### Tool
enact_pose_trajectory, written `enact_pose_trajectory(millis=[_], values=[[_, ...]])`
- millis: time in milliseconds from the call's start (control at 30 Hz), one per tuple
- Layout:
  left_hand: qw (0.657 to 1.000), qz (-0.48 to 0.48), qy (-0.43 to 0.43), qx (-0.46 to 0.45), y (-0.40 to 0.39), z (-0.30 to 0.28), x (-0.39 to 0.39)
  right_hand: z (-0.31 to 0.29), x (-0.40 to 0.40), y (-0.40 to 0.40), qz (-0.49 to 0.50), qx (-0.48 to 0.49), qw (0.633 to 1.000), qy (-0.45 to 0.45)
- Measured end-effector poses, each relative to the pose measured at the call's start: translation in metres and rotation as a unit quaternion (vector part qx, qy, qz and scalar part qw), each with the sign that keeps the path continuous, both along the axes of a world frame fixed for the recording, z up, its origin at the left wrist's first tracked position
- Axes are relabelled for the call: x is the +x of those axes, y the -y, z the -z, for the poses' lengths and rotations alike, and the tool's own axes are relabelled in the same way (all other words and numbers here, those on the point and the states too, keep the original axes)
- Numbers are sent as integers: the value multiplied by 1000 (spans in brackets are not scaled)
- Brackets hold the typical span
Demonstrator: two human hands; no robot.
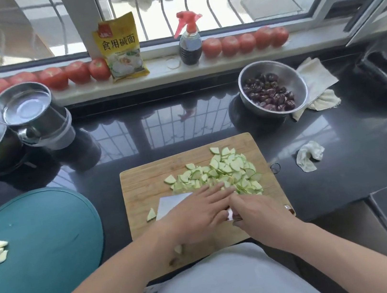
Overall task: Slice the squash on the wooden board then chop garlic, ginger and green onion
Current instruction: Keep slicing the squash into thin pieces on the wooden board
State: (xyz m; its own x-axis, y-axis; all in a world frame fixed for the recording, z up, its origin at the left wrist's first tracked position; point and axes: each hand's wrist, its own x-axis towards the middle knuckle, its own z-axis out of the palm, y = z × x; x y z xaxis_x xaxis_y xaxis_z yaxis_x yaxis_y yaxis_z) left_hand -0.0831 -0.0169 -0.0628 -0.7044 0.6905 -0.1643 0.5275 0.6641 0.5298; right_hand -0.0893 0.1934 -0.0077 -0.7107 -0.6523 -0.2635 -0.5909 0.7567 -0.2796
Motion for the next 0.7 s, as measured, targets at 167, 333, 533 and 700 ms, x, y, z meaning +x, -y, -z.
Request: enact_pose_trajectory(millis=[167,333,533,700], values=[[998,22,0,-52,4,8,-22,-3,-3,-17,-25,27,999,-36],[995,1,-2,-102,13,21,-48,-14,-2,-37,-10,40,997,-60],[972,-31,-107,-207,30,39,-74,-20,1,-65,40,22,997,-64],[956,-218,-155,-118,25,23,-86,-17,7,-76,88,1,996,-33]])
